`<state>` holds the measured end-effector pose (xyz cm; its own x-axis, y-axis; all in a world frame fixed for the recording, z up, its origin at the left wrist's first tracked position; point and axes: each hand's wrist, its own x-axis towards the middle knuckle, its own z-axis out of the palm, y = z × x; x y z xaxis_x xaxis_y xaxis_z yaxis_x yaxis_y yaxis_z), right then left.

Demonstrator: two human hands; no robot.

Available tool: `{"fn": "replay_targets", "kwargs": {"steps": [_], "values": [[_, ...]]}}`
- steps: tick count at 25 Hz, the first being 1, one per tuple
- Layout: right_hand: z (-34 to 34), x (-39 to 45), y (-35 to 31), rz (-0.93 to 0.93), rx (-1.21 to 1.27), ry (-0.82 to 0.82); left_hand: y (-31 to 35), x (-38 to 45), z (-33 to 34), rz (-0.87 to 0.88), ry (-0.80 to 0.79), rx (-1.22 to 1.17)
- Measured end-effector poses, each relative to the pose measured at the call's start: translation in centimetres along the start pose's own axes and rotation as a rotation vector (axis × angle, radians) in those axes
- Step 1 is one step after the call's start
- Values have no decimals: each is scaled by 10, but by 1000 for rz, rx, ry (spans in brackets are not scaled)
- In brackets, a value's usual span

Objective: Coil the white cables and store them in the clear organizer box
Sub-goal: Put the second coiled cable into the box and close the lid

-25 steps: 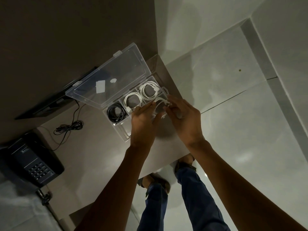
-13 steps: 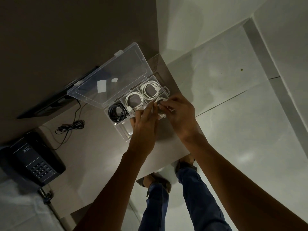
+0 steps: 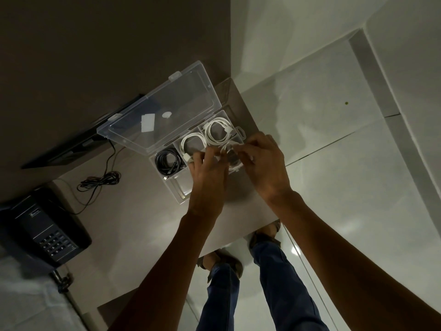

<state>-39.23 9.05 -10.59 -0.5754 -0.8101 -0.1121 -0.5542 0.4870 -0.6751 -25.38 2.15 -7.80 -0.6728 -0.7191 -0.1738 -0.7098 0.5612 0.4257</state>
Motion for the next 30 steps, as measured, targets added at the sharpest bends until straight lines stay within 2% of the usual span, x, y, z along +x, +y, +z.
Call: {"fn": "replay_targets", "kwargs": {"steps": [2, 4, 6, 8, 11, 12, 15, 18, 19, 21, 23, 27, 30], "values": [[4, 4, -6, 64, 41, 35, -3, 5, -4, 25, -41, 18], [5, 6, -7, 203, 170, 87, -9, 14, -9, 62, -47, 4], [5, 5, -7, 317, 281, 104, -11, 20, -12, 23, -99, -37], [6, 7, -7, 340, 321, 81, -12, 27, -12, 3, -108, -76], [7, 12, -6, 395, 285, 24, -6, 36, -12, -3, -196, 107], [6, 14, -5, 427, 287, 8, -1, 37, -17, -20, -190, 89], [1, 15, 1, 464, 357, -27, 13, 35, -52, -32, 79, -114], [-5, 11, 5, 439, 377, -29, -4, 37, -98, -27, 424, 29], [-6, 10, 7, 432, 400, -31, -16, 39, -110, -82, 446, 122], [-10, 8, 10, 429, 452, -41, -33, 40, -123, -236, 323, 207], [-12, 5, 13, 429, 475, -49, -43, 36, -127, -263, 242, 246], [-15, -3, 13, 345, 479, 8, -58, 16, -127, -14, 281, 228], [-16, -5, 13, 74, 327, 79, -59, -8, -108, 125, 168, 130]]}}
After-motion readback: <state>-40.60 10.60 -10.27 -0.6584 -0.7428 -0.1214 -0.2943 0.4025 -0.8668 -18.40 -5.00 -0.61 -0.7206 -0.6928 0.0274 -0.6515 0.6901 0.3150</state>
